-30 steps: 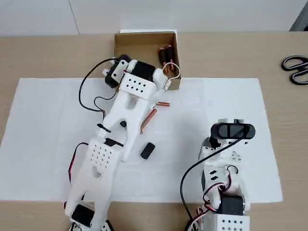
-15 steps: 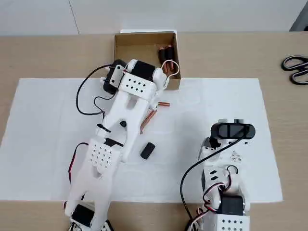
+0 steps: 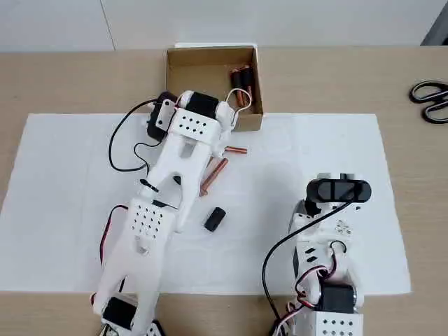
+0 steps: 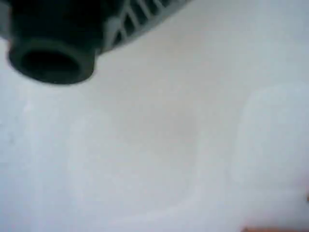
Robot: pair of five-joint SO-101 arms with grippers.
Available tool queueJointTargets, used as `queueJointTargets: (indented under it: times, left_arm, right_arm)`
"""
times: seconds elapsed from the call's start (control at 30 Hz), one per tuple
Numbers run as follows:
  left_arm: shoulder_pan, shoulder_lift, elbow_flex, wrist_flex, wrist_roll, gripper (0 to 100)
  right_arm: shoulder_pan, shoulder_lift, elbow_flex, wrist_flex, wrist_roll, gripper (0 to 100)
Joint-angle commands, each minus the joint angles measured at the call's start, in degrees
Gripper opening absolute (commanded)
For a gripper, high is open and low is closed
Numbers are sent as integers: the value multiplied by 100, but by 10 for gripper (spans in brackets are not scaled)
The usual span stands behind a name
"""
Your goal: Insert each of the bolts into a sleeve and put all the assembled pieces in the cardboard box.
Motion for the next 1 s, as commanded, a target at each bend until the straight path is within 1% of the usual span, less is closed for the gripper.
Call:
queueJointTargets:
  times: [0.0,0.13,0.47,0.73,0.97]
  left_arm:
    - [-9,-53,-180,-193,18,189]
    - [0,-62,-180,-176,18,189]
    - [114,-70,-198,440,44,188]
    - [123,-26,-154,440,53,187]
    - [88,422,-154,457,53,186]
  right_arm:
    - [57,-119,26,4,-9,5]
    - [57,-119,26,-4,-9,5]
    - [57,-119,26,-13,-9,5]
    - [57,-119,26,-13,-9,5]
    - [57,-127,26,-4,-9,5]
